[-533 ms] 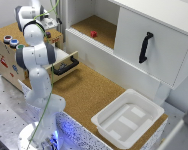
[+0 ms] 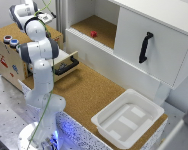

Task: Put the yellow block in the drawer

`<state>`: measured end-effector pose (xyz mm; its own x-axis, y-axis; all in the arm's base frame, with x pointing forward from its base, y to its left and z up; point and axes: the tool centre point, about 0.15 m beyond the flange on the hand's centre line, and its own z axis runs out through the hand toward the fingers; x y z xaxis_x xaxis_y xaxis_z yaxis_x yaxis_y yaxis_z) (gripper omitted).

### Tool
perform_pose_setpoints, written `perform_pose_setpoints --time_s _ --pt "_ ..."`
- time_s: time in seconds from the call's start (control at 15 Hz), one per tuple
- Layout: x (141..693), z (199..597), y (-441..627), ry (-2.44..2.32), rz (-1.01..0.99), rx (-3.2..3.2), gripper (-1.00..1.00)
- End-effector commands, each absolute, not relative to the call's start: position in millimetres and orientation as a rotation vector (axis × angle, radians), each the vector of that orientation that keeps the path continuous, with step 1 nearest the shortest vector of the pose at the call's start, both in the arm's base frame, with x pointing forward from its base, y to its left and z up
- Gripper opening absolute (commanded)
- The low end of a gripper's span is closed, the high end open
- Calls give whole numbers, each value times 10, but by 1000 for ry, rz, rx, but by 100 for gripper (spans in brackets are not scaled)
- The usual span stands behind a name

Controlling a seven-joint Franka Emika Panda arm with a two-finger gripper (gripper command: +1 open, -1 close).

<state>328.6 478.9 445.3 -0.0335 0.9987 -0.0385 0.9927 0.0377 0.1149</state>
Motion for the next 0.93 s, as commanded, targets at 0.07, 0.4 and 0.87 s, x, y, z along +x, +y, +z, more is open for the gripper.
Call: perform_pose_setpoints --time_s 0.07,0.4,0.87 --pt "3487 4534 4726 2302 -157 2095 100" --pt "3370 4488 4564 2451 -83 2162 100" --pt "3229 4288 4559 2399 -24 2155 -100"
